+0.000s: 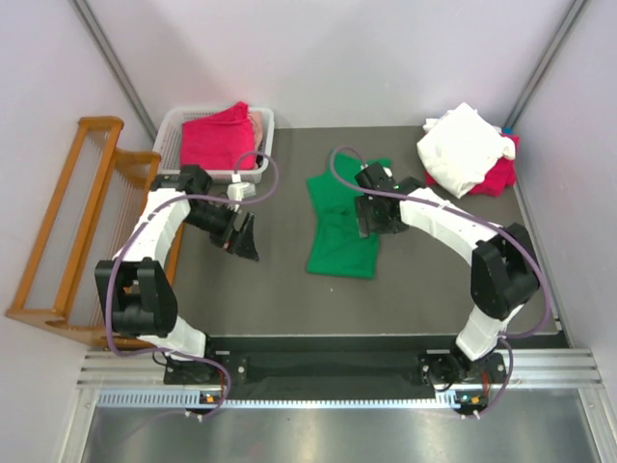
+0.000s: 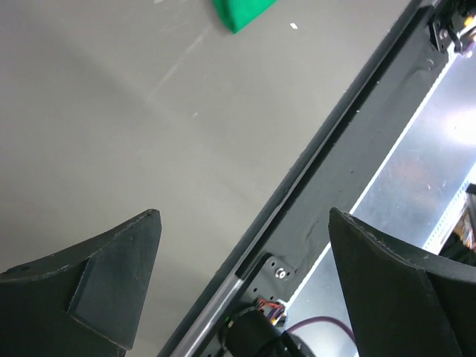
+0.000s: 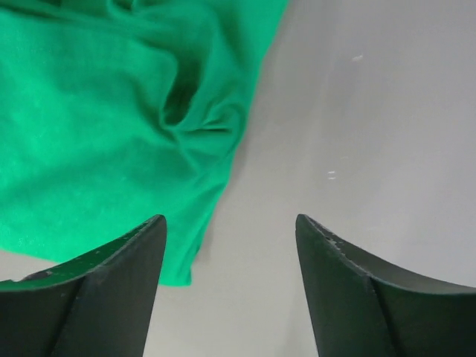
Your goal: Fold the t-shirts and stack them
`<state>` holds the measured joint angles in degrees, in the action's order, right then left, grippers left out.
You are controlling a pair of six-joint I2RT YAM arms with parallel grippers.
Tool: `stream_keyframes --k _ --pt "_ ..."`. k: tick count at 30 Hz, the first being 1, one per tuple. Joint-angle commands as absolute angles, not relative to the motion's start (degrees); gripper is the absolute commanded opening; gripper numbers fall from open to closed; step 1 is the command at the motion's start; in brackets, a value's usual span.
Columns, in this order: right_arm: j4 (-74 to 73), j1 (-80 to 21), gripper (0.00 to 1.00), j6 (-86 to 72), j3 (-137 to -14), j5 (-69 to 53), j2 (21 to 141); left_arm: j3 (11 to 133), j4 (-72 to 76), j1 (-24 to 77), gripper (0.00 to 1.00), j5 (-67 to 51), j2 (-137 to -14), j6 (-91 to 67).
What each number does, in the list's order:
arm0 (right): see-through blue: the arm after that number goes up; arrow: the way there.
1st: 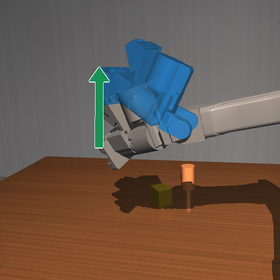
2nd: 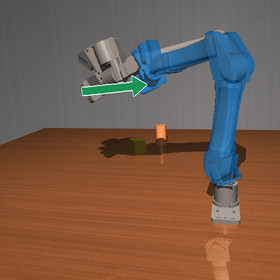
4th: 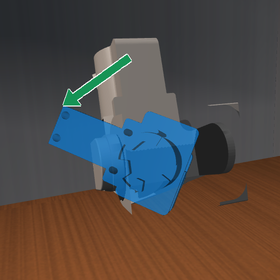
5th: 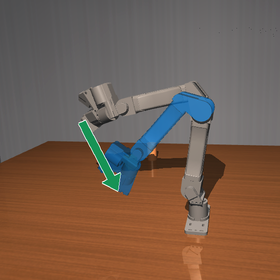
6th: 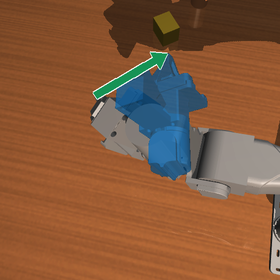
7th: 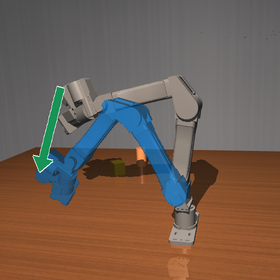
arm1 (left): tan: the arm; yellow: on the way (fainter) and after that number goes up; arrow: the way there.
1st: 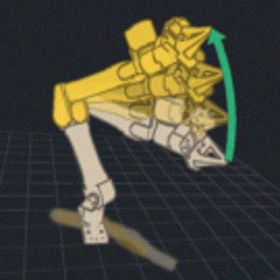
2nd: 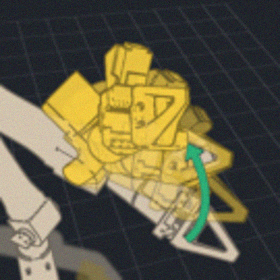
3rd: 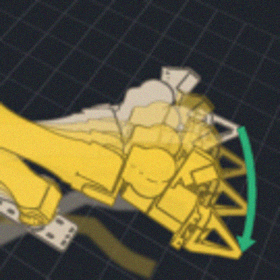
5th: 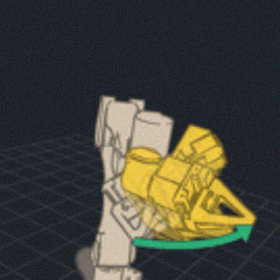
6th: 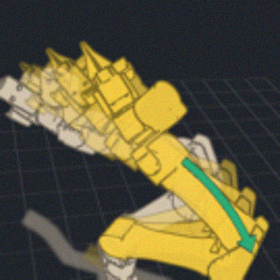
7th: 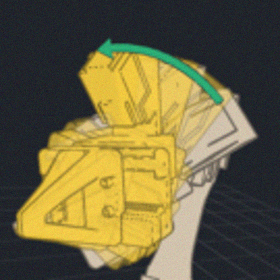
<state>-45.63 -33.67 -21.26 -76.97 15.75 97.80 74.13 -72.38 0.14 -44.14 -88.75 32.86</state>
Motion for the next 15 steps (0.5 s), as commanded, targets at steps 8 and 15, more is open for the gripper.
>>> stream_keyframes --k 8,15 --pt "-41.9 -36.7 0.63 -20.5 -82.6 7.2 102.9 72.9 -68.6 4.7 0.99 -43.1 -88.2 30.3" --pt "-40.5 -37.2 0.62 -19.7 -85.4 4.3 107.4 73.2 -69.3 5.1 0.99 -42.8 -88.3 31.1"
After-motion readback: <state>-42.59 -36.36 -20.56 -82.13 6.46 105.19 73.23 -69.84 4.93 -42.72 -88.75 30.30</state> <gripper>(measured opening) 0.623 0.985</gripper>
